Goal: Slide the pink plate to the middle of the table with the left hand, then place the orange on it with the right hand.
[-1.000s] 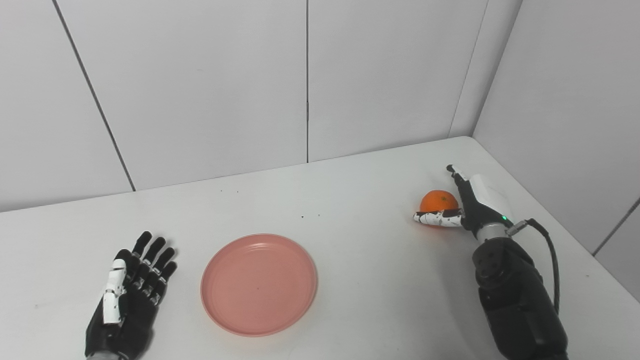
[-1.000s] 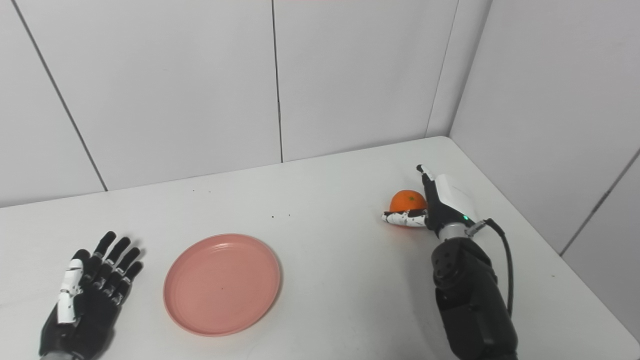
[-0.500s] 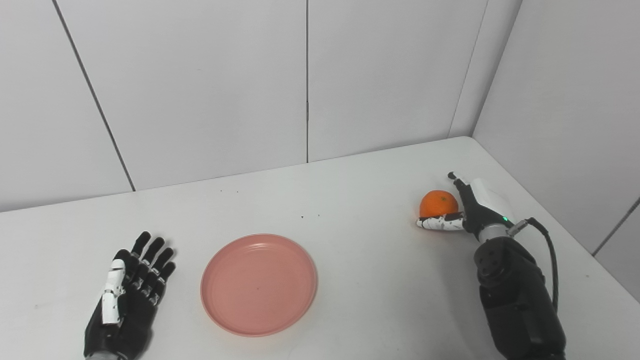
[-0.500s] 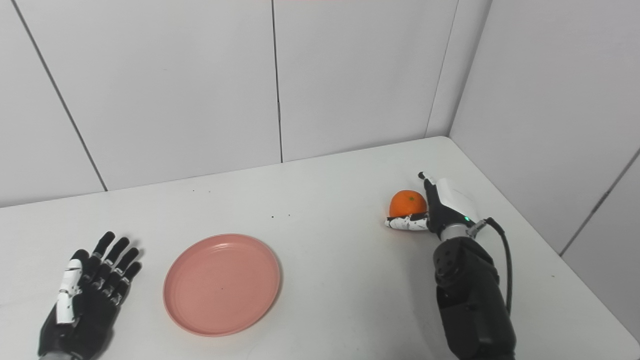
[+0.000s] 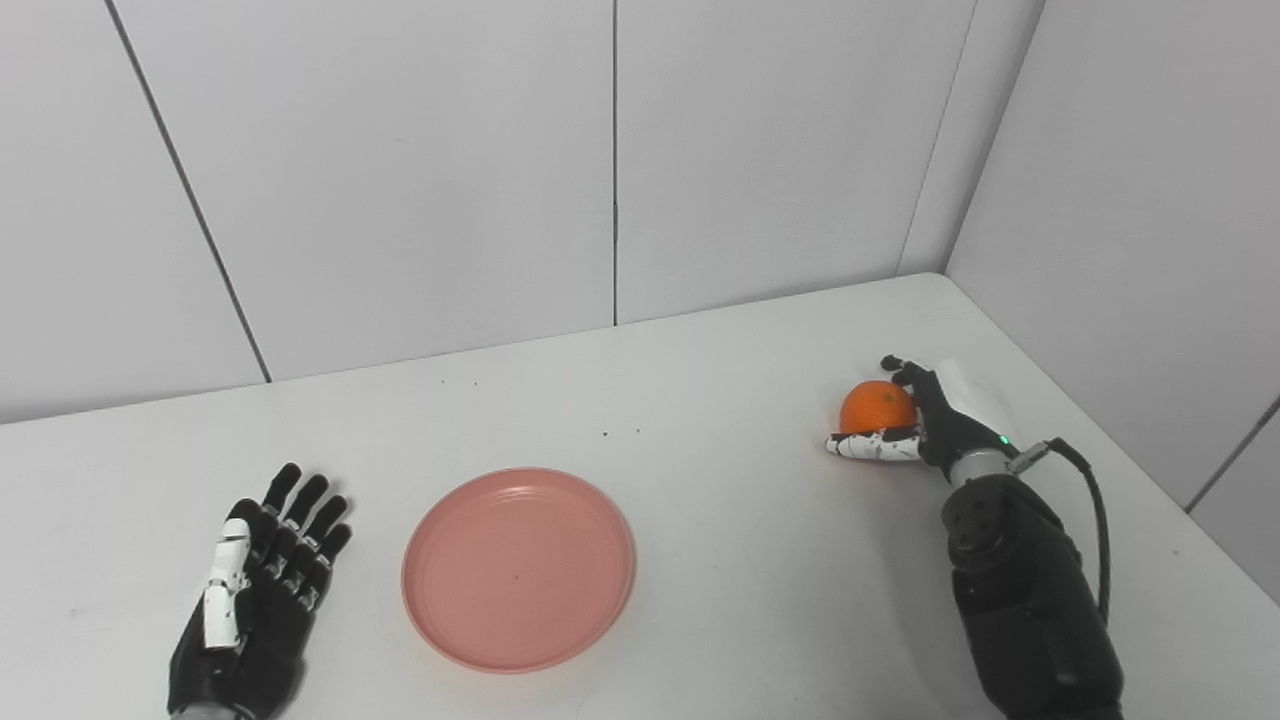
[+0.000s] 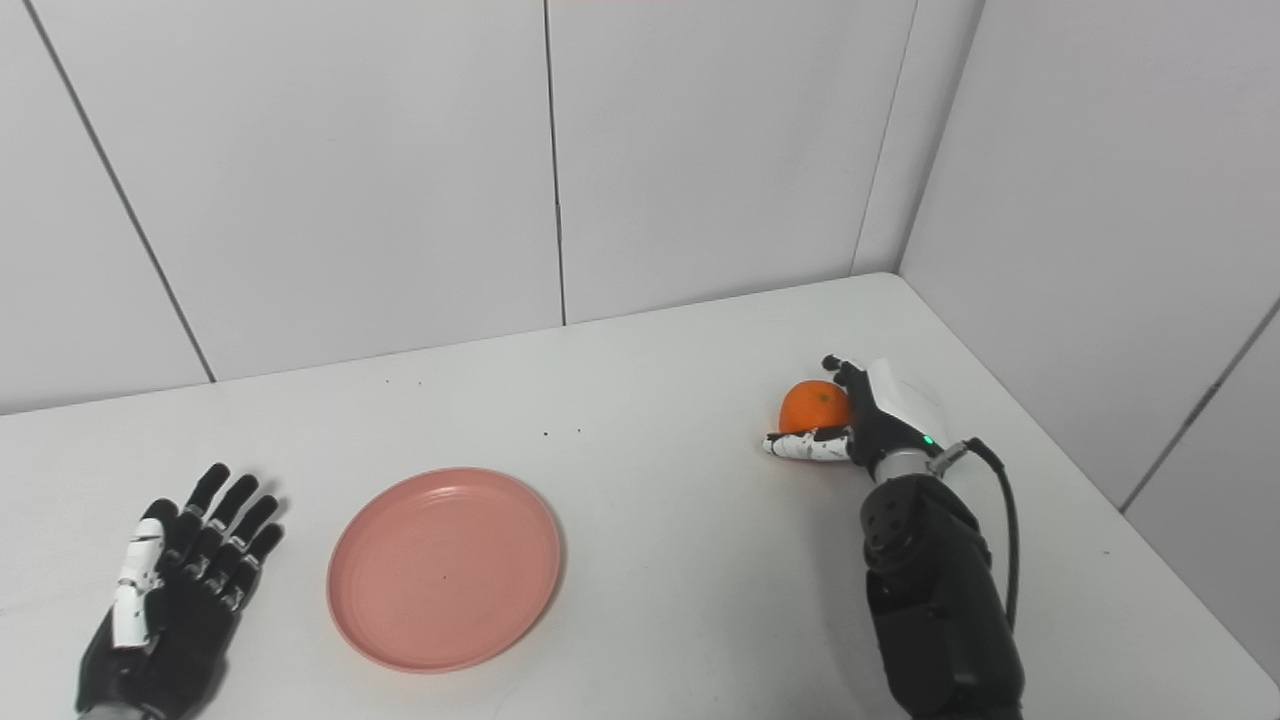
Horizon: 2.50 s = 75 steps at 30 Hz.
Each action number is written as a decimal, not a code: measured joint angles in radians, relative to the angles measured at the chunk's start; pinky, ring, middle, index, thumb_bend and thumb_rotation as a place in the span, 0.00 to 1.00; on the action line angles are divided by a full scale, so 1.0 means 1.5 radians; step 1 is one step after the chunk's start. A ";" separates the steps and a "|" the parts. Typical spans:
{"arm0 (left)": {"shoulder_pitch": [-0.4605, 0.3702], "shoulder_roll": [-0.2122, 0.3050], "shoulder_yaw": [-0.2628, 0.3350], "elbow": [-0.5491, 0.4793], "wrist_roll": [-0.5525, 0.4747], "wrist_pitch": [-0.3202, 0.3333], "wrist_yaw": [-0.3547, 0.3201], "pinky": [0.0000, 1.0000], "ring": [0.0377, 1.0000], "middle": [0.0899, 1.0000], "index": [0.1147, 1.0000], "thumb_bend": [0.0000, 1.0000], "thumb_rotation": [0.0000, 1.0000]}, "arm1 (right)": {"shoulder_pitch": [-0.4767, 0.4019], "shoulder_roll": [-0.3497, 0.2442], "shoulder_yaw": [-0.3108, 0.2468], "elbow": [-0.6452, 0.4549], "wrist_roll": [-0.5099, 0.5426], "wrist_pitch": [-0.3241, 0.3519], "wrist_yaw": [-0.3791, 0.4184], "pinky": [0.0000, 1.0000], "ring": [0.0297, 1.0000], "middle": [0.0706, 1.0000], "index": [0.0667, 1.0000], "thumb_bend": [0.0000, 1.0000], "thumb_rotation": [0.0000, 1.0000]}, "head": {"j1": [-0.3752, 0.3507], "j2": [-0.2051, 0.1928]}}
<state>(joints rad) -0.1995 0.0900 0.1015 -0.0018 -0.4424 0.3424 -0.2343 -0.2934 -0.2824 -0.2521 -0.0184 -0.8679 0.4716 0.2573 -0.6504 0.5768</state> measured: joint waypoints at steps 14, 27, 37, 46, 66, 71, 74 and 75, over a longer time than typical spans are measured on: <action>0.000 0.000 0.001 0.000 0.000 0.001 0.000 0.99 0.96 0.97 0.97 0.33 1.00 | -0.023 -0.041 0.048 0.073 0.061 0.000 -0.096 0.48 0.53 0.57 0.50 0.68 0.11 | 0.004 0.000; 0.000 0.000 0.004 0.000 0.000 0.001 0.000 0.98 0.95 0.97 0.96 0.32 1.00 | -0.008 -0.045 0.056 0.052 0.108 0.001 -0.129 0.39 0.45 0.49 0.45 0.52 0.13 | 0.008 -0.003; 0.000 0.000 0.004 0.001 -0.001 0.001 -0.001 0.98 0.95 0.96 0.96 0.32 1.00 | 0.008 -0.029 0.050 -0.101 0.110 0.003 -0.153 0.40 0.45 0.49 0.45 0.52 0.13 | 0.021 -0.003; 0.000 -0.001 -0.002 0.001 -0.003 -0.001 -0.001 0.98 0.95 0.96 0.95 0.32 1.00 | 0.010 0.009 0.098 -0.215 0.102 0.004 -0.148 0.38 0.44 0.47 0.45 0.52 0.14 | 0.055 -0.008; 0.022 -0.037 -0.031 -0.013 0.033 -0.039 0.013 0.93 0.92 0.93 0.92 0.36 1.00 | -0.032 0.106 0.272 -0.252 0.045 -0.019 -0.096 0.35 0.42 0.47 0.45 0.52 0.13 | 0.182 -0.002; 0.030 -0.051 -0.052 -0.021 0.060 -0.052 0.025 0.92 0.91 0.92 0.91 0.39 1.00 | -0.034 0.120 0.302 -0.230 0.055 -0.039 -0.102 0.35 0.41 0.45 0.46 0.52 0.08 | 0.253 0.006; 0.035 -0.066 -0.059 -0.029 0.076 -0.053 0.037 0.92 0.91 0.91 0.90 0.39 1.00 | -0.036 0.130 0.325 -0.214 0.048 -0.044 -0.105 0.34 0.39 0.41 0.48 0.53 0.01 | 0.272 0.010; 0.036 -0.070 -0.061 -0.031 0.081 -0.053 0.043 0.92 0.91 0.91 0.90 0.39 1.00 | -0.038 0.134 0.333 -0.206 0.045 -0.045 -0.104 0.34 0.39 0.41 0.48 0.53 0.01 | 0.294 0.013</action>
<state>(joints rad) -0.1449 -0.0151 0.0096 -0.0487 -0.3214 0.2628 -0.1697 -0.3498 -0.0811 0.2479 -0.3271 -0.8003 0.4047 0.1006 -0.2090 0.5967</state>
